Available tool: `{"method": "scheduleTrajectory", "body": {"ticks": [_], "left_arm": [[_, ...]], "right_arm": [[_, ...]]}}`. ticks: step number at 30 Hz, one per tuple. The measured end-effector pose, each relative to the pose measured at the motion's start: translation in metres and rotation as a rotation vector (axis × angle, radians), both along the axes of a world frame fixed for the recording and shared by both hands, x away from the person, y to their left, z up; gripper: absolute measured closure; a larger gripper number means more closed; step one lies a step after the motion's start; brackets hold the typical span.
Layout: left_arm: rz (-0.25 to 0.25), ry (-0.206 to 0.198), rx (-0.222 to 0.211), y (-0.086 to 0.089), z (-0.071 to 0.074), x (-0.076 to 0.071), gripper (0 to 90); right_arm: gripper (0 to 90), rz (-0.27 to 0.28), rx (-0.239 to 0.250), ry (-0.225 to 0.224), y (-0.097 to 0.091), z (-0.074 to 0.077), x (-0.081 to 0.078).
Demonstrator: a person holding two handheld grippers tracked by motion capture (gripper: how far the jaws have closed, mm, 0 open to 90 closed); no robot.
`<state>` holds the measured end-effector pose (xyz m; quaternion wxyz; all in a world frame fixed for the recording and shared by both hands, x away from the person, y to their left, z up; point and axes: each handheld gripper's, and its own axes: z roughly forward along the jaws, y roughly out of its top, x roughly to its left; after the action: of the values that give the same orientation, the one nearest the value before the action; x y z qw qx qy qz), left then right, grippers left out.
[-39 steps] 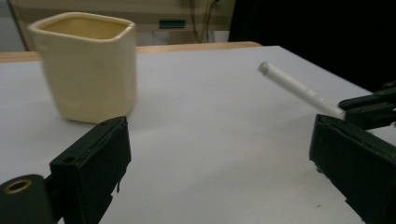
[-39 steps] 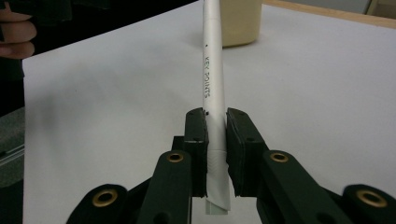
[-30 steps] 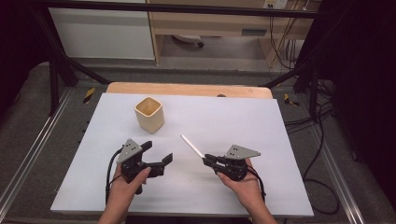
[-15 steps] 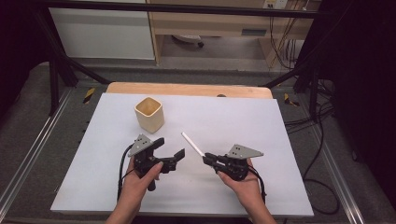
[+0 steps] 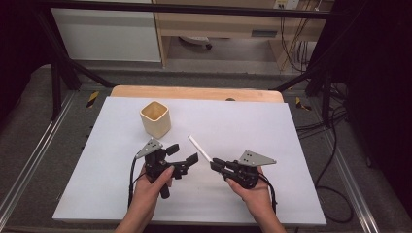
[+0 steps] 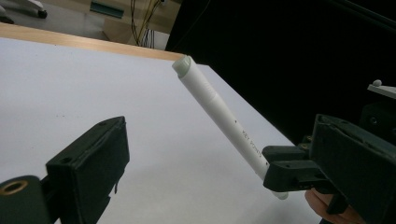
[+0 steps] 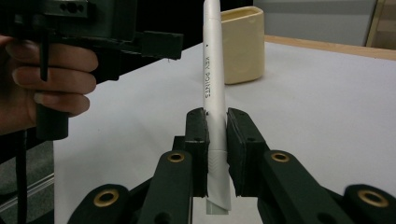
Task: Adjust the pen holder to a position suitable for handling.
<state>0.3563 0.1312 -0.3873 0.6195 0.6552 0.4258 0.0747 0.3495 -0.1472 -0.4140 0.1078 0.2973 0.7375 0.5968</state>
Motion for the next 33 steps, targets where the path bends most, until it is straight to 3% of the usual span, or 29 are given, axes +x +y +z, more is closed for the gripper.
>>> {"method": "scheduleTrajectory", "body": {"ticks": [6, 10, 21, 24, 33], "left_arm": [[-0.015, 0.02, -0.025, -0.003, -0.002, 0.003, 6.2], [-0.057, 0.02, -0.062, -0.006, -0.004, 0.004, 7.0], [-0.043, 0.031, -0.06, -0.007, -0.009, 0.011, 15.7], [-0.047, 0.045, -0.086, -0.006, -0.01, 0.014, 22.6], [-0.034, 0.076, -0.191, 0.002, -0.012, 0.018, 60.0]], "right_arm": [[78.9, 0.01, 0.028, -0.008, 0.0, 0.003, -0.001], [78.9, 0.013, 0.026, -0.018, 0.002, 0.003, -0.002], [78.9, 0.031, 0.022, -0.024, 0.007, 0.003, -0.005], [78.9, 0.035, 0.023, -0.015, 0.009, 0.002, -0.004], [78.9, 0.036, 0.019, 0.014, 0.016, -0.004, -0.003]]}}
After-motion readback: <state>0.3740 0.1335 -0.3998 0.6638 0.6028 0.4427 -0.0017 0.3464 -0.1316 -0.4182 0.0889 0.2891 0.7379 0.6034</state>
